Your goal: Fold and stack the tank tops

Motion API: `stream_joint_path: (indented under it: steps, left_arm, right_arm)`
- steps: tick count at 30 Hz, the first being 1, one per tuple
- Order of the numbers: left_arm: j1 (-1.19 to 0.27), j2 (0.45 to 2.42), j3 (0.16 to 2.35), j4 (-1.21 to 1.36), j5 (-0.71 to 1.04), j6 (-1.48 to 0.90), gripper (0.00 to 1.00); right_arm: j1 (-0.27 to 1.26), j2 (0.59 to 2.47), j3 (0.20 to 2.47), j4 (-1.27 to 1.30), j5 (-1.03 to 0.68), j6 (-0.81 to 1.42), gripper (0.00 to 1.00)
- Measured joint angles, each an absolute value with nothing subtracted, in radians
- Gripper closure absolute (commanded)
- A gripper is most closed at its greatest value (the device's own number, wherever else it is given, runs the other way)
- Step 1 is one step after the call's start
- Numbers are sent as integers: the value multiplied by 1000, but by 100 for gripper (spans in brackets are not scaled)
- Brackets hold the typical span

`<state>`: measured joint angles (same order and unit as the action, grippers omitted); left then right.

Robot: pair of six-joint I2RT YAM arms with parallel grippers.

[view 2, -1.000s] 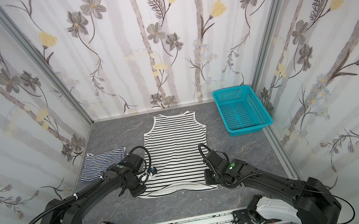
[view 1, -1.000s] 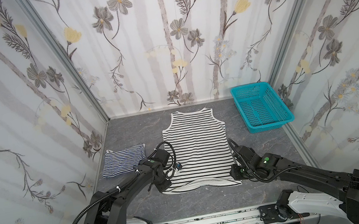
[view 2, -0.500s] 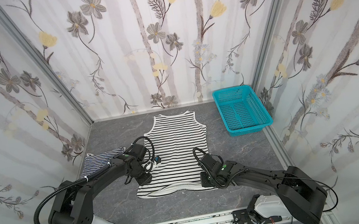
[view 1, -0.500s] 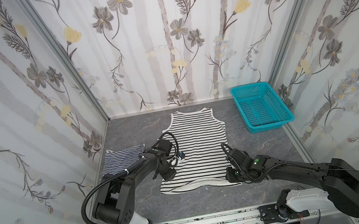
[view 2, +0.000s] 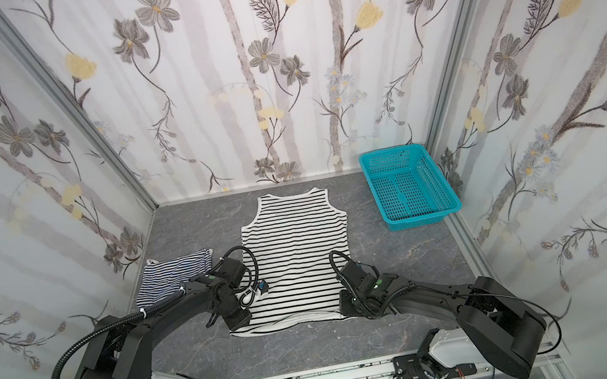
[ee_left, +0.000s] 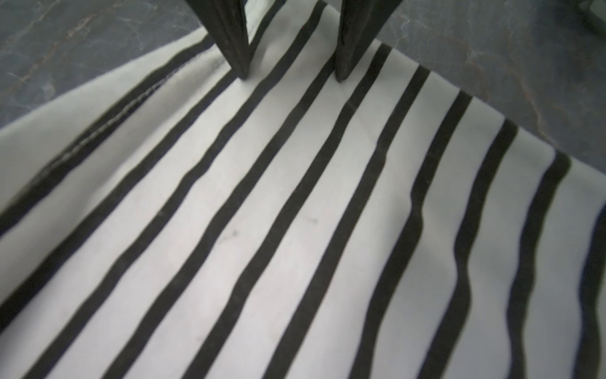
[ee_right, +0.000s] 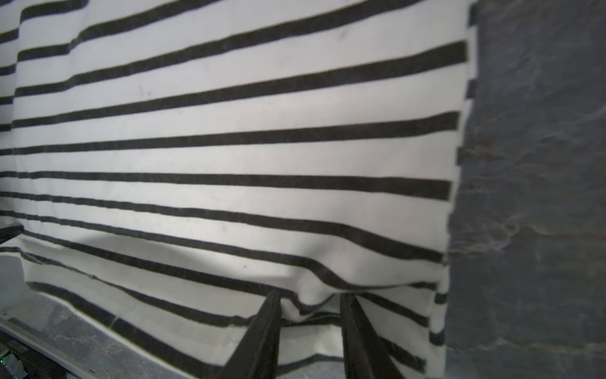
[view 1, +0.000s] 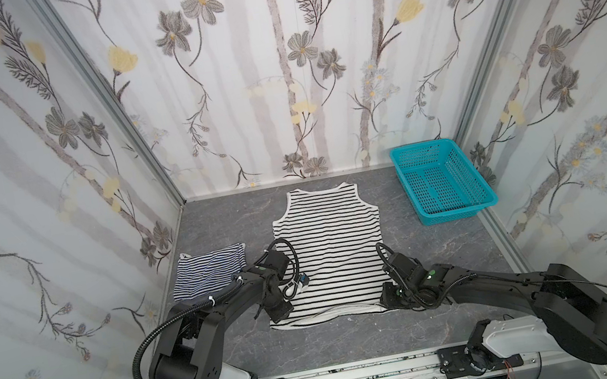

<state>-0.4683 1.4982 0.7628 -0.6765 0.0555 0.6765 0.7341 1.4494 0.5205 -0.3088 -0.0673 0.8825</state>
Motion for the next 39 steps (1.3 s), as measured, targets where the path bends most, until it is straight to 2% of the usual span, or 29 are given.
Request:
stream_joint_path:
  steps: [5, 10, 16, 22, 25, 31, 39]
  left_arm:
    - [-469, 1476, 743, -660, 47, 680, 54]
    - [-470, 1452, 731, -667, 29, 681, 53]
    - [-479, 1417, 748, -693, 30, 681, 51]
    - [-459, 1378, 907, -681, 62, 672, 46]
    - [-443, 1459, 1004, -643, 75, 651, 46]
    - [-369, 1770, 1297, -545, 62, 591, 46]
    - [-337, 2127, 1660, -477, 44, 534, 45]
  right_arm:
    - [632, 1383, 517, -411, -25, 880, 65]
    - [595, 1385, 537, -479, -2, 861, 65]
    - [613, 1382, 651, -574, 70, 851, 61]
    - [682, 1407, 783, -573, 117, 852, 58]
    - [746, 1484, 825, -535, 102, 855, 57]
    - [886, 1636, 920, -439, 56, 865, 55]
    - [936, 1728, 930, -352, 25, 897, 54]
